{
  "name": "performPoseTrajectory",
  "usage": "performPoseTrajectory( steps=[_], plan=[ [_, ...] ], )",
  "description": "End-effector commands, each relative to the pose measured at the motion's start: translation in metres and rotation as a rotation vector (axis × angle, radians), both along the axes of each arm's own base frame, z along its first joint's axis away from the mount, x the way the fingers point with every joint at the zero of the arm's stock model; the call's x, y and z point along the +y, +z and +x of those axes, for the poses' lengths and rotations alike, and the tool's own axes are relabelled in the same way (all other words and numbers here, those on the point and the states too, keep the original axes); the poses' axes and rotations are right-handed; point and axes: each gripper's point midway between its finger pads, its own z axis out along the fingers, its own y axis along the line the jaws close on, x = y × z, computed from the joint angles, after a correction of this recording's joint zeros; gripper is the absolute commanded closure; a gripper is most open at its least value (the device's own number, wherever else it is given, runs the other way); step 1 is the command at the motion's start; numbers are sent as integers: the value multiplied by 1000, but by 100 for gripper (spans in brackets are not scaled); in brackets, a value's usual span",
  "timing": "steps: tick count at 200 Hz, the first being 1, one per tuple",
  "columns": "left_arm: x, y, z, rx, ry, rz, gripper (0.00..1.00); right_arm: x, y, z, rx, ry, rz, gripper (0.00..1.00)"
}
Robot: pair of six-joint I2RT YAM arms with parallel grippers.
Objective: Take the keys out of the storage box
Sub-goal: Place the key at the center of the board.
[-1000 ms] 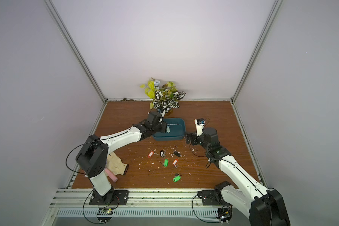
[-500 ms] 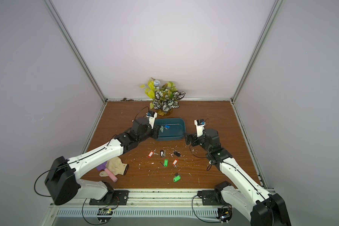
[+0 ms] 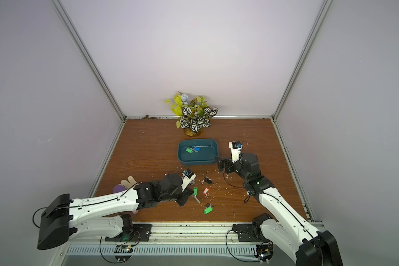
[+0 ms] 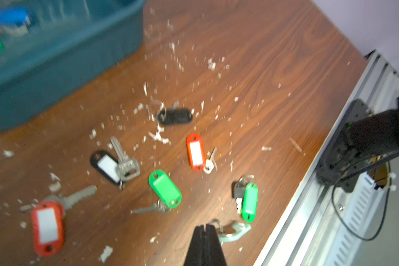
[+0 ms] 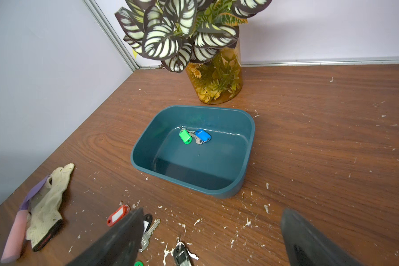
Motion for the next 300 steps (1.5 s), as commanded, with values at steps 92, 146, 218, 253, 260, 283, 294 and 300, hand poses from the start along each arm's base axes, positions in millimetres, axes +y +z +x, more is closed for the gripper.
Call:
performPoseTrajectory(
  steps=[92, 146, 218, 253, 260, 283, 294, 300],
  plan=[
    [1, -46, -34, 132, -16, -85, 99, 4, 14, -1, -52, 1, 15, 1],
    [-17, -52, -32, 160, -38, -103, 94, 6, 11, -1, -46, 6, 6, 1],
    [-12, -1, 2, -26, 55, -115, 28, 15, 11, -5, -51, 55, 7, 1],
    [10, 66, 49, -198, 184, -246, 10, 44, 8, -12, -65, 141, -16, 1],
    [21, 83, 63, -258, 249, -285, 0, 53, 6, -13, -67, 157, -30, 1],
    [63, 130, 103, -432, 447, -416, 1, 83, -6, -13, -49, 216, -111, 1],
    [83, 138, 122, -468, 539, -431, 1, 90, -11, -6, -32, 215, -141, 1],
    [89, 139, 131, -472, 577, -428, 1, 93, -14, -2, -24, 214, -152, 1]
  ],
)
